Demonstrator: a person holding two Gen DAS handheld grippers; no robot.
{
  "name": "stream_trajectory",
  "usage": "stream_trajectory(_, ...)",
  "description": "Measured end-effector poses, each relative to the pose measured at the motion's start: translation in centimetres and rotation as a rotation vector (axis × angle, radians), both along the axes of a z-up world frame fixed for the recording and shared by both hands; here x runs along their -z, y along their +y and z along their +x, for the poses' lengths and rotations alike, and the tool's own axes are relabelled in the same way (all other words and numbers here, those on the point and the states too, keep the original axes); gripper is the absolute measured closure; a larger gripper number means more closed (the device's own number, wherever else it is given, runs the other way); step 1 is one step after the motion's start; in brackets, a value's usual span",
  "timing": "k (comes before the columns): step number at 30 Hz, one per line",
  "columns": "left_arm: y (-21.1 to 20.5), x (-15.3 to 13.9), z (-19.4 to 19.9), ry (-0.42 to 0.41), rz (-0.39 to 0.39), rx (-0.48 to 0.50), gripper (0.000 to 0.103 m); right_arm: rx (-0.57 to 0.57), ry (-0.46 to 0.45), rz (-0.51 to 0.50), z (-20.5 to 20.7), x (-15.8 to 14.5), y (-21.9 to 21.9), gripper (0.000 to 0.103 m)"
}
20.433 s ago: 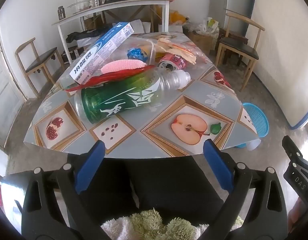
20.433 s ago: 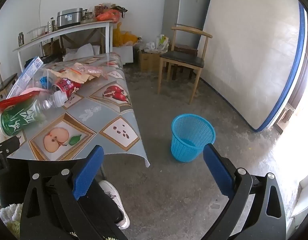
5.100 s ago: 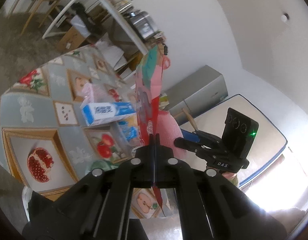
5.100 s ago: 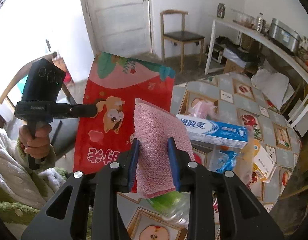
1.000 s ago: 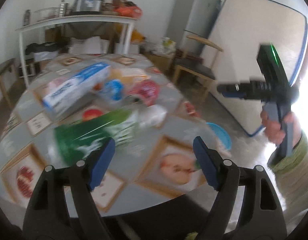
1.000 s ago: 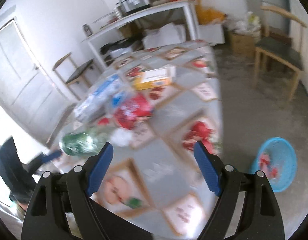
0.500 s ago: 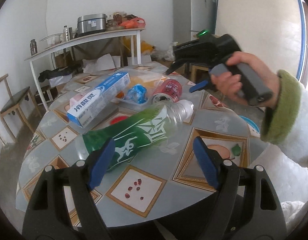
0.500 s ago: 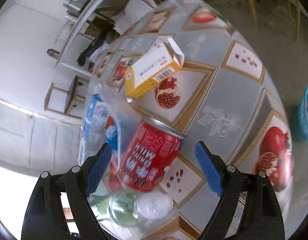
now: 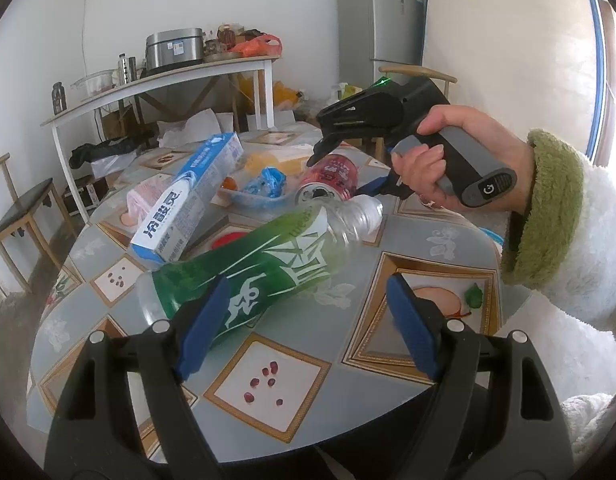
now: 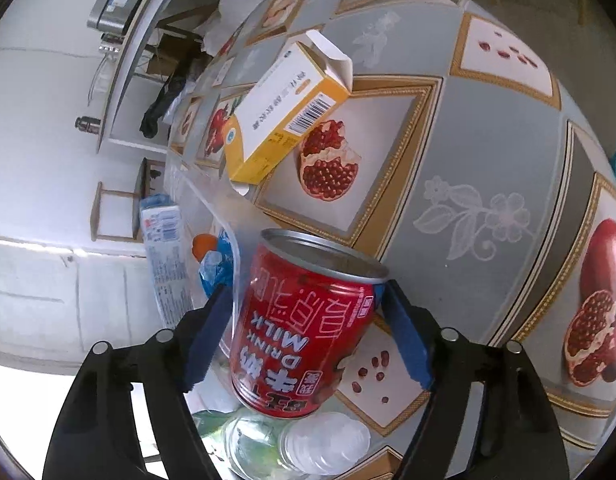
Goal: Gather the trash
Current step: 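Grasp the red milk can with the right tool, then grasp the blue toothpaste box with the left tool while the right tool holds the can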
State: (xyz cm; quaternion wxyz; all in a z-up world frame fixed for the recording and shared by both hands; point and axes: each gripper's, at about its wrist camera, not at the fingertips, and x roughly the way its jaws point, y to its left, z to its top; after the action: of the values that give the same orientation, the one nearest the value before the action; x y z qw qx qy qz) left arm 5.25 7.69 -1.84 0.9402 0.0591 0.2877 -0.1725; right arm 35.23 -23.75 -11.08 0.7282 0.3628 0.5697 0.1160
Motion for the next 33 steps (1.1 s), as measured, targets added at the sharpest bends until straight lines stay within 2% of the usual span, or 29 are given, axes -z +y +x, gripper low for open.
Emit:
stream_trajectory(4, 0.0, 0.1, 0.0, 0.006, 0.001, 0.000, 0.027, 0.017, -0.003, 0.025, -0.4, 0.2, -0.4, 0.033)
stream_trajectory(10, -0.1, 0.1, 0.1, 0.009, 0.000, 0.003, 0.027, 0.048, -0.020, 0.005, -1.3, 0.1, -2.2, 0.034)
stream_trajectory(20, -0.7, -0.1, 0.7, 0.009, 0.036, 0.019, 0.027, 0.064, -0.108, -0.171, -3.6, -1.9, -6.7, 0.035)
stream_trajectory(23, 0.0, -0.8, 1.6, -0.021, 0.083, -0.011, 0.027, 0.042, -0.125, -0.200, -4.6, -2.1, -7.3, 0.035)
stream_trajectory(26, 1.5, -1.7, 2.8, -0.039, 0.096, -0.058, 0.027, 0.015, -0.143, -0.220, -5.6, -2.1, -7.2, 0.035)
stream_trajectory(29, 4.2, -2.4, 4.4, -0.004, 0.038, -0.100, 0.027, 0.004, -0.162, -0.231, -6.1, -2.1, -7.0, 0.035)
stream_trajectory(33, 7.6, -1.9, 6.9, 0.122, -0.128, -0.092, 0.027, -0.001, -0.178, -0.220, -6.3, -1.8, -7.1, 0.035)
